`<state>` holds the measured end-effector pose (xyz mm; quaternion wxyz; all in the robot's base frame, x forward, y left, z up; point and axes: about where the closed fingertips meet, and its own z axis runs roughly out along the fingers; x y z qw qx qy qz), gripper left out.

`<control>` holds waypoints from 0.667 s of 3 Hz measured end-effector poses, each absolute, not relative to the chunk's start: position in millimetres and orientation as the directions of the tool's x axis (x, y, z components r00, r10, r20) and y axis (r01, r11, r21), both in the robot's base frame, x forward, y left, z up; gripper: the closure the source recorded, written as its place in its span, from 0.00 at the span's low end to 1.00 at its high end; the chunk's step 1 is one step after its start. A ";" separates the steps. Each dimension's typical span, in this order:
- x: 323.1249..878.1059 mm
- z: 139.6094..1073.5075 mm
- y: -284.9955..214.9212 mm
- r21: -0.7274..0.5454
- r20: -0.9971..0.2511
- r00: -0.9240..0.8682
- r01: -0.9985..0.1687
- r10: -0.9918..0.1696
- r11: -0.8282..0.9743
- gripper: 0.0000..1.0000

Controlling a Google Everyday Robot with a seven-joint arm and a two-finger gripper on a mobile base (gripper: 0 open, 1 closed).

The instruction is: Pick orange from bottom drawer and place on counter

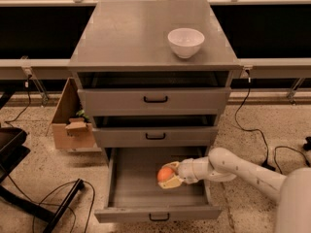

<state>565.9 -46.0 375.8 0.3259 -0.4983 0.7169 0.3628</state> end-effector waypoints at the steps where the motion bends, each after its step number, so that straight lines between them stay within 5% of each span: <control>1: 547.0 435.1 -65.8 0.269 -0.853 -0.339 -0.937 -0.398 0.221 1.00; 2: 549.7 460.9 -70.9 0.293 -0.862 -0.353 -0.933 -0.364 0.210 1.00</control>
Offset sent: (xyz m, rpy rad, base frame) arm -0.0112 -0.0372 0.1180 0.1771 0.0868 -0.0121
